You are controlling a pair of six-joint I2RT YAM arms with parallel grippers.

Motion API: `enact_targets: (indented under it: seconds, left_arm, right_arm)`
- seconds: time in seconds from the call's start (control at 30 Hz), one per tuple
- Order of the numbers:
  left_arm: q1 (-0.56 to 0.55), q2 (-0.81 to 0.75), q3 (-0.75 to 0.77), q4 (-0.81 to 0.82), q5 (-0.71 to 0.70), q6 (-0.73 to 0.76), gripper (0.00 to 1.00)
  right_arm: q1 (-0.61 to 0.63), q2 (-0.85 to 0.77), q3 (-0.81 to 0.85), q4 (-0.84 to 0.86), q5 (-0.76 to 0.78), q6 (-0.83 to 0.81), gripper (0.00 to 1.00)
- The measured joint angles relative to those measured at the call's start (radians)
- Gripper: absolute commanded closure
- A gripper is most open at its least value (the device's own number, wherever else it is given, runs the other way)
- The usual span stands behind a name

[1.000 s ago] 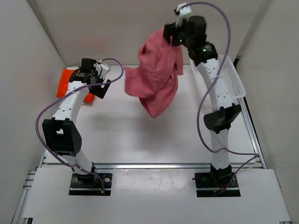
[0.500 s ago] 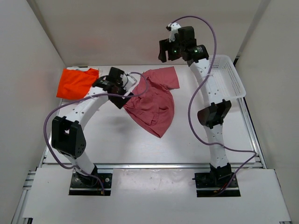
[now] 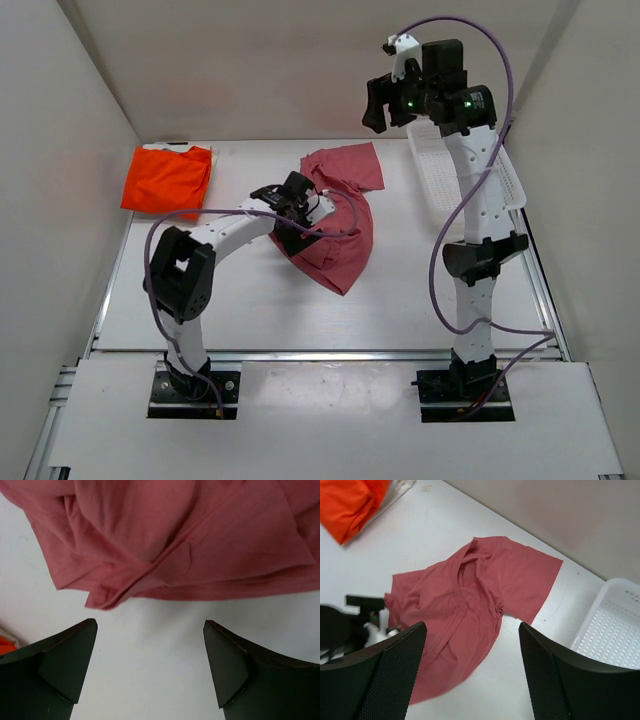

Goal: Fold and stack the t-shirts
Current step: Flatten out the tshirt

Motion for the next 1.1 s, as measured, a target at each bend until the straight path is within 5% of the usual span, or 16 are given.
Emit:
enact_targets:
  seconds: [0.07, 0.13, 0.2, 0.27, 0.4, 0.67, 0.9, 1.0, 1.03, 1.1]
  left_arm:
    - [-0.002, 0.035, -0.005, 0.038, -0.019, 0.012, 0.02]
    - [-0.002, 0.071, -0.011, 0.074, -0.037, 0.02, 0.14]
    - [0.002, 0.11, -0.01, 0.097, -0.05, 0.016, 0.5]
    - [0.008, 0.146, -0.003, 0.109, -0.057, 0.014, 0.73]
    - [0.04, 0.166, 0.0, 0.13, -0.068, 0.022, 1.0]
    - [0.118, 0.159, 0.057, 0.122, -0.064, -0.007, 1.0]
    - [0.373, 0.101, 0.406, 0.147, 0.07, -0.222, 1.0]
    - [0.495, 0.086, 0.493, 0.195, 0.043, -0.293, 0.6]
    - [0.524, 0.085, 0.502, 0.203, 0.023, -0.311, 0.38]
    - [0.541, 0.086, 0.495, 0.198, -0.013, -0.324, 0.23]
  right_arm:
    - [-0.017, -0.016, 0.013, -0.032, -0.053, -0.022, 0.25]
    - [-0.038, -0.016, 0.018, -0.047, -0.095, -0.025, 0.26]
    - [-0.053, -0.004, 0.018, -0.051, -0.127, -0.023, 0.25]
    - [-0.06, 0.005, 0.016, -0.051, -0.14, -0.025, 0.25]
    - [-0.05, 0.008, 0.016, -0.056, -0.16, -0.045, 0.25]
    - [-0.065, 0.0, 0.016, -0.086, -0.187, -0.068, 0.25]
    - [-0.013, -0.098, -0.002, -0.204, -0.22, -0.163, 0.24]
    - [0.02, -0.145, -0.028, -0.234, -0.248, -0.201, 0.24]
    - [0.025, -0.148, -0.024, -0.238, -0.251, -0.212, 0.24]
    - [0.029, -0.143, -0.011, -0.242, -0.256, -0.231, 0.24]
